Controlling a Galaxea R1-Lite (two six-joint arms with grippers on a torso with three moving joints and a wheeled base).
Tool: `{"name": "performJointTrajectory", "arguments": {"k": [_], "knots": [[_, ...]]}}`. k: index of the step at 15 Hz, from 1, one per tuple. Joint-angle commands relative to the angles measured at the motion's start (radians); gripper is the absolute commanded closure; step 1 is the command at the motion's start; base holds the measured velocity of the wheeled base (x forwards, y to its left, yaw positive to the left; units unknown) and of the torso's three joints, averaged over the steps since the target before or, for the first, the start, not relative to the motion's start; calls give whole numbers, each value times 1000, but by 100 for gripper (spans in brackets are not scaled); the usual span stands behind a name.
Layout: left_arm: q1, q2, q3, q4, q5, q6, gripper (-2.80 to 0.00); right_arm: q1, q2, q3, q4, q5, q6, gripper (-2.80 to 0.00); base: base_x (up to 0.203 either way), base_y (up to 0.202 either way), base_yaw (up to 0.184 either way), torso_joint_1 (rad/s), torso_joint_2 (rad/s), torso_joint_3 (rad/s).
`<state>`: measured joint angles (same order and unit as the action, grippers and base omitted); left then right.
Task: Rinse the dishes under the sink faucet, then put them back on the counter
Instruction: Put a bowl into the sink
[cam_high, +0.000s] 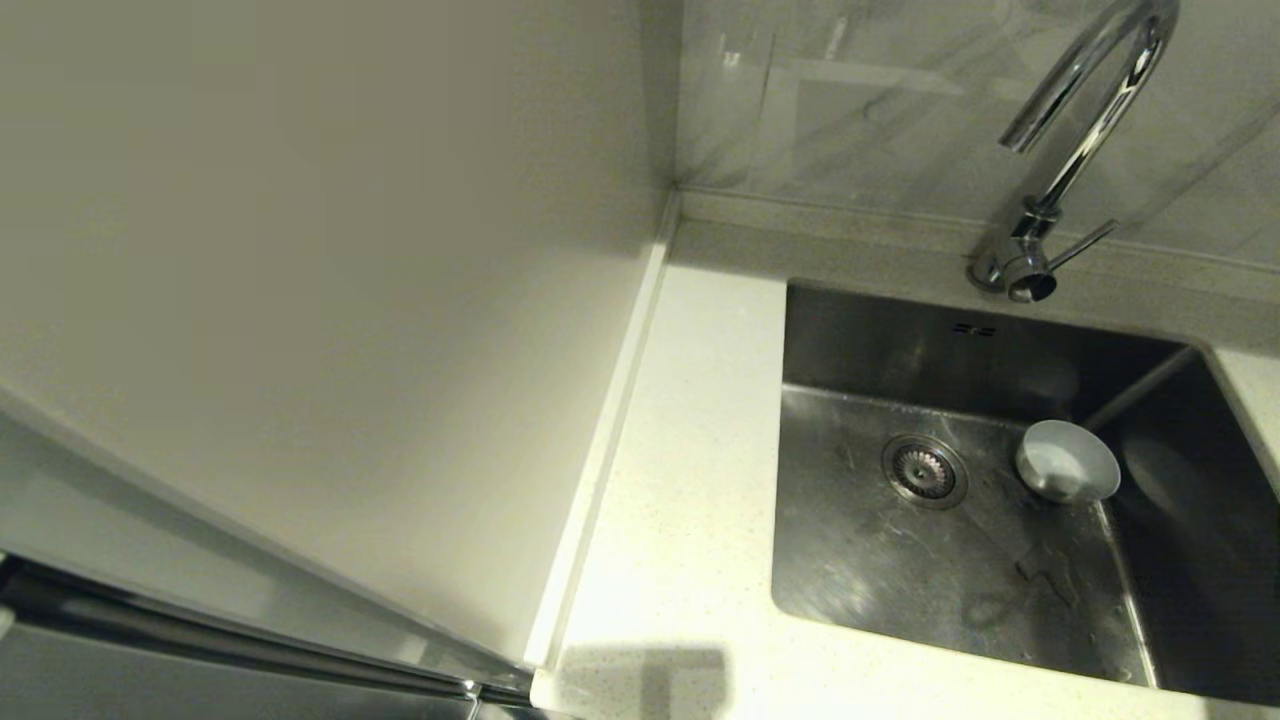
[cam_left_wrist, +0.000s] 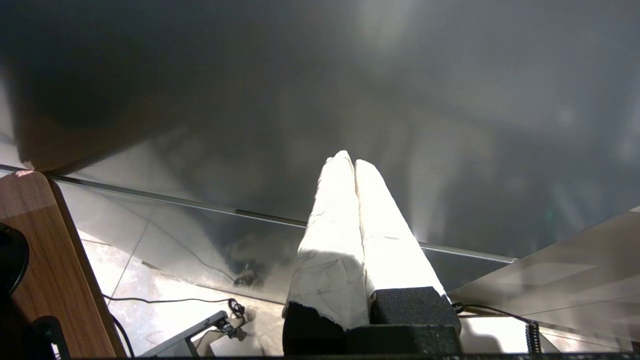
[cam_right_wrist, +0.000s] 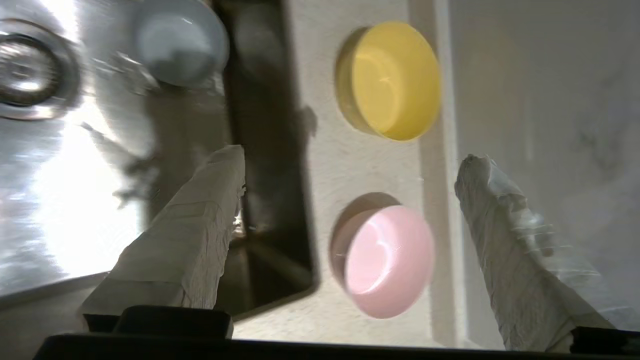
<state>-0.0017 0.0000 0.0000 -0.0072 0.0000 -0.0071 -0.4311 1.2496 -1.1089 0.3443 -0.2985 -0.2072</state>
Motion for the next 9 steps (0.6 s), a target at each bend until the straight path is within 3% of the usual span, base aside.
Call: {"name": "performJointTrajectory", "arguments": {"k": [1,4,9], "knots": [[0,0,3,0,0,-1,0,-6,115,-17,-5,-30,-8,-280,0,0,0,0,0,0],[0,0,3,0,0,-1,0,-52,264,-80,-7,-18,-5,-280,0,0,0,0,0,0],[0,0,3,0,0,-1,0,-180,570,-332,-7,145,-27,-280,0,0,0,0,0,0]]}}
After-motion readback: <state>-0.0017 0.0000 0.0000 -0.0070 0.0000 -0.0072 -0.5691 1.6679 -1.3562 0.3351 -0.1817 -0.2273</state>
